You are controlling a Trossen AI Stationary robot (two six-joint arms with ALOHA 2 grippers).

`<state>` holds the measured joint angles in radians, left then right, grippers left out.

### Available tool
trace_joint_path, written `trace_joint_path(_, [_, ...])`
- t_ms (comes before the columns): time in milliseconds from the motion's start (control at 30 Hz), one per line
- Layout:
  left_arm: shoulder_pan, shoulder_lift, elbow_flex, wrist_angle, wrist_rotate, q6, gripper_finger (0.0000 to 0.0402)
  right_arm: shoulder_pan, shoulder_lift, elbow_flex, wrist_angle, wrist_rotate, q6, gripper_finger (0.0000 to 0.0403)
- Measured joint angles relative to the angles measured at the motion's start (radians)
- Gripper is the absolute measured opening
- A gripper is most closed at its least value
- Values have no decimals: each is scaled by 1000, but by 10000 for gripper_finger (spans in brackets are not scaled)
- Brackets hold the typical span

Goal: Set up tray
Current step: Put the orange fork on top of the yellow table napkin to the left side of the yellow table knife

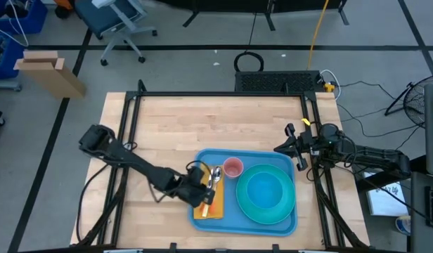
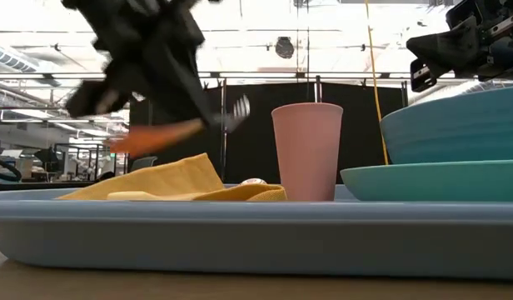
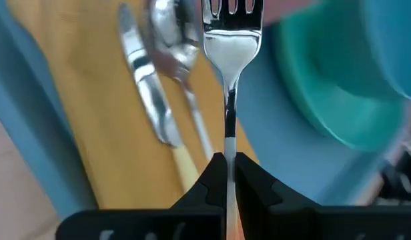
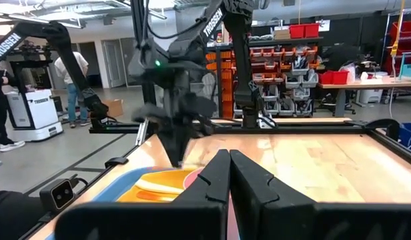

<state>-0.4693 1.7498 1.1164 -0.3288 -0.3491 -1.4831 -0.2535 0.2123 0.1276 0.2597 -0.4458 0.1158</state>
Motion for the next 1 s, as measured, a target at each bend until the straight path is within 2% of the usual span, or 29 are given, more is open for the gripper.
trace_joint_path(233, [7, 66, 0, -33, 15, -122, 10, 0, 0, 0, -3, 0, -4, 0])
trace_joint_path(500, [-37, 112, 2, -79, 10, -348, 10, 0, 0, 0, -3, -1, -4, 0])
trace_joint_path(800, [-28, 136, 2, -105, 72, -371, 12, 0, 3, 0, -10, -1, -15, 0])
trace_joint_path(1000, [-29, 138, 2, -118, 67, -377, 53, 0, 5, 0, -10, -1, -15, 0])
